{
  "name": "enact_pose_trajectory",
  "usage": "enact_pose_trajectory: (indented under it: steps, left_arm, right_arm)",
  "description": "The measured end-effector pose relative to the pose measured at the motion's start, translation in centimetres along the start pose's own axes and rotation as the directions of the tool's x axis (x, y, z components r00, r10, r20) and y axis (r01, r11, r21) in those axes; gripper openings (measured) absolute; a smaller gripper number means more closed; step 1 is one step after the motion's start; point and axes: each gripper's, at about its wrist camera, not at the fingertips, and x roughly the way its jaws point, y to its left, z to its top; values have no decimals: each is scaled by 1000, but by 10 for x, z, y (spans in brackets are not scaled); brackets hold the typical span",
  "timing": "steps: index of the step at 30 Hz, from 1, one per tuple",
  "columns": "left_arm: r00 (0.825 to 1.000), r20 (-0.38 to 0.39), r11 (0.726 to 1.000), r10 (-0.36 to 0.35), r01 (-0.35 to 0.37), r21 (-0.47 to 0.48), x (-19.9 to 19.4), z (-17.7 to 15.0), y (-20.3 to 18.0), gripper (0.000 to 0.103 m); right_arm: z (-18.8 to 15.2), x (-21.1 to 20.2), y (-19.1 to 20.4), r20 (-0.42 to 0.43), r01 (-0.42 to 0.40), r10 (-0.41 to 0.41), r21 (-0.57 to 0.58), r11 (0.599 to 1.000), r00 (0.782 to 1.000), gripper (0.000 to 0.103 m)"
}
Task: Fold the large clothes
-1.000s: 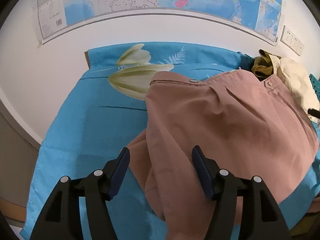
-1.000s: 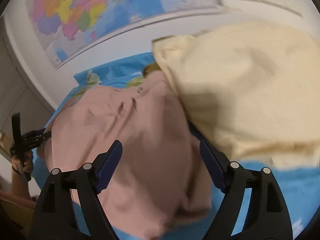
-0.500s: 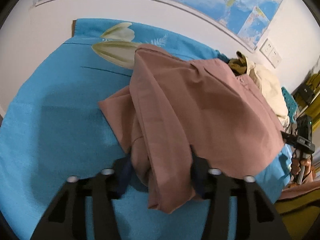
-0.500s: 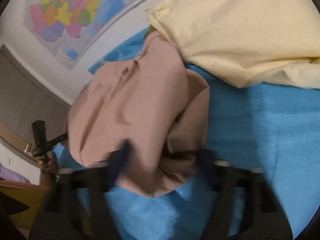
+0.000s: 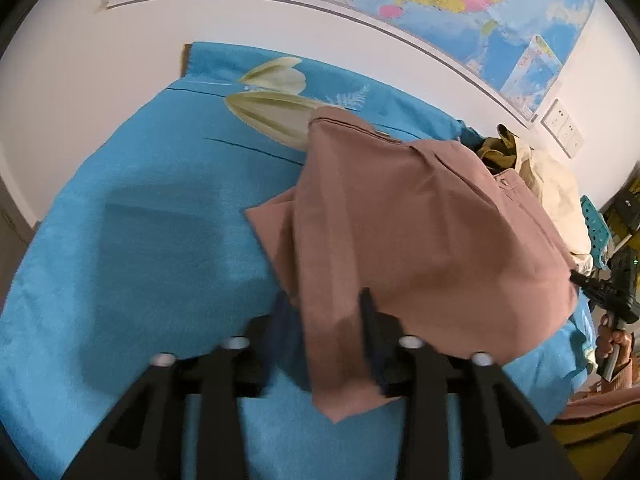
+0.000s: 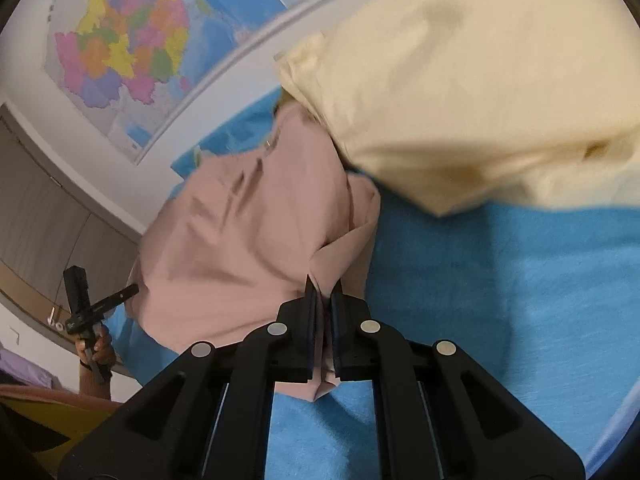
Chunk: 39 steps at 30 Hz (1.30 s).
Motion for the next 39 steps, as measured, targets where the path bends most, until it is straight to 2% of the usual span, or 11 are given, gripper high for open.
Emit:
enact_pose_trajectory:
  steps: [1, 2, 4, 7, 8, 13, 17, 20, 26, 32, 39]
  left_arm:
    - [1000, 0, 1000, 16, -16, -2, -2, -2, 3, 59]
    - [1000, 1, 1000, 12, -12, -4, -4, -4, 4, 59]
    - [999, -4, 999, -36, 36, -20, -8, -11, 6, 58]
    - [997, -23, 997, -75, 74, -36, -9, -20, 5, 59]
    - [996, -30, 996, -85, 84, -40, -9, -23, 5, 59]
    - [989, -35, 989, -142, 141, -41, -19, -36, 0, 59]
    - [982, -69, 984, -176, 175, -20, -17, -48, -17, 59]
    - [985, -91, 989, -144, 145, 8, -12, -54, -33, 63]
    - [994, -111, 996, -21, 30, 86, -2, -51, -67, 65]
    - [994, -108, 990, 6, 10, 142, 5, -52, -87, 65]
    - [995, -102, 988, -5, 21, 156, 11, -51, -97, 72]
  right_arm:
    - [0, -2, 2, 2, 21, -21, -10, 1000, 1000, 24]
    - [-1, -7, 3, 12, 46, -45, -14, 999, 999, 30]
    - [-4, -11, -3, 9, 18, -18, 17, 1000, 1000, 56]
    - [-14, -15, -13, -4, -52, 52, 100, 994, 999, 75]
    - [-17, -14, -15, -11, -76, 78, 128, 989, 997, 78]
    - [-40, -11, -16, -55, -144, 157, 192, 971, 986, 85]
    - [-45, -1, -8, -80, -177, 197, 206, 962, 977, 86]
    - [-43, 4, -4, -80, -182, 201, 199, 963, 976, 86]
    - [-42, 14, 5, -92, -174, 192, 175, 969, 977, 87]
    - [-42, 21, 9, -102, -156, 173, 160, 975, 980, 89]
    - [-42, 24, 6, -81, -162, 179, 182, 970, 980, 89]
